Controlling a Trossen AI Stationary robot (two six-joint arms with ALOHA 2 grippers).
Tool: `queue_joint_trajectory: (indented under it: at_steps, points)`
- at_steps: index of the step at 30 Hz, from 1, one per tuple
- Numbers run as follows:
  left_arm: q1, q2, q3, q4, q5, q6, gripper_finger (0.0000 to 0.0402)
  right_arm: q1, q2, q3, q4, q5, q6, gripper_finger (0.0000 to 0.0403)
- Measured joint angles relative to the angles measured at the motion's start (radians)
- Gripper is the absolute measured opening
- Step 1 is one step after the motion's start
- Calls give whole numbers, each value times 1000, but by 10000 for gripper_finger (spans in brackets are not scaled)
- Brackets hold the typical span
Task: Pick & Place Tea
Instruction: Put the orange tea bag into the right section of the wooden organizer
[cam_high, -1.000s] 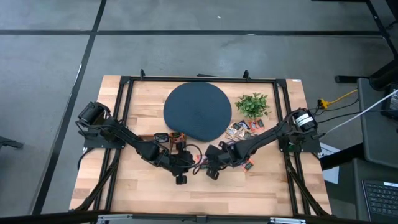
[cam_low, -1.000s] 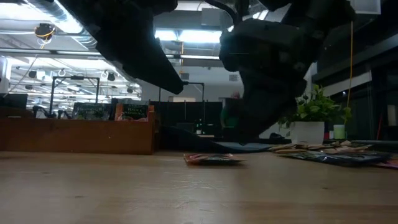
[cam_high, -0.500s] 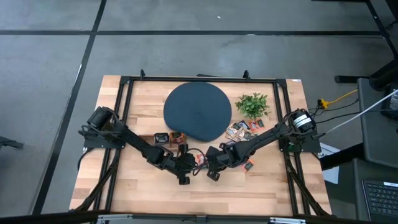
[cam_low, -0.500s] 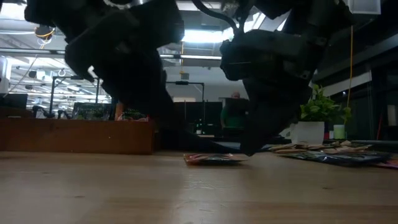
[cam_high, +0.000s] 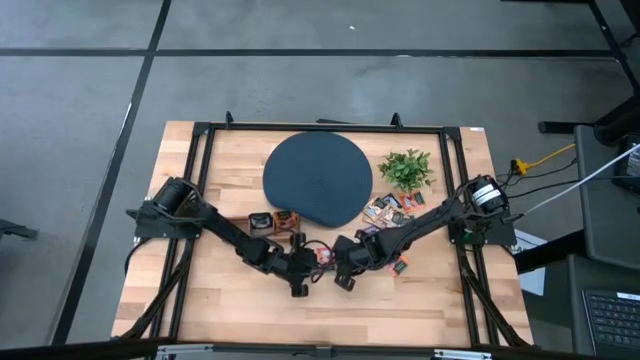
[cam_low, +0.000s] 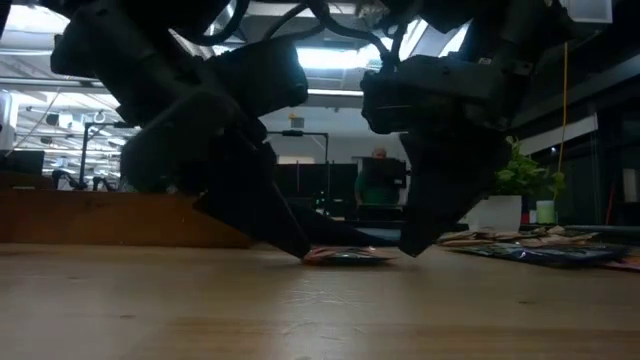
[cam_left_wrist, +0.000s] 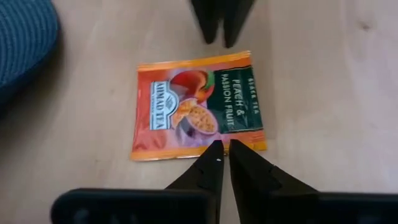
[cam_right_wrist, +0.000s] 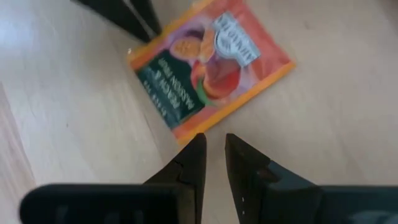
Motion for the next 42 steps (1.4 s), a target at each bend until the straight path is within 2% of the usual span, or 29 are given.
queue_joint_trajectory:
  at_steps: [5,13,17,22,30,42]
  points:
    - [12,0,0,-6,12,1,10,14,0,0,-8,6,6,64]
    - [18,-1,0,-12,28,4,3,30,0,0,-81,136,35,64]
    - [18,-1,0,-13,29,3,2,30,0,-2,-87,136,1,64]
    - [18,-1,0,-13,31,2,2,30,-4,-39,-16,130,-94,65]
    - [18,-1,1,-12,32,0,2,18,-7,-83,89,113,-117,65]
    - [18,-1,0,23,41,-5,3,15,0,-85,156,91,-318,68]
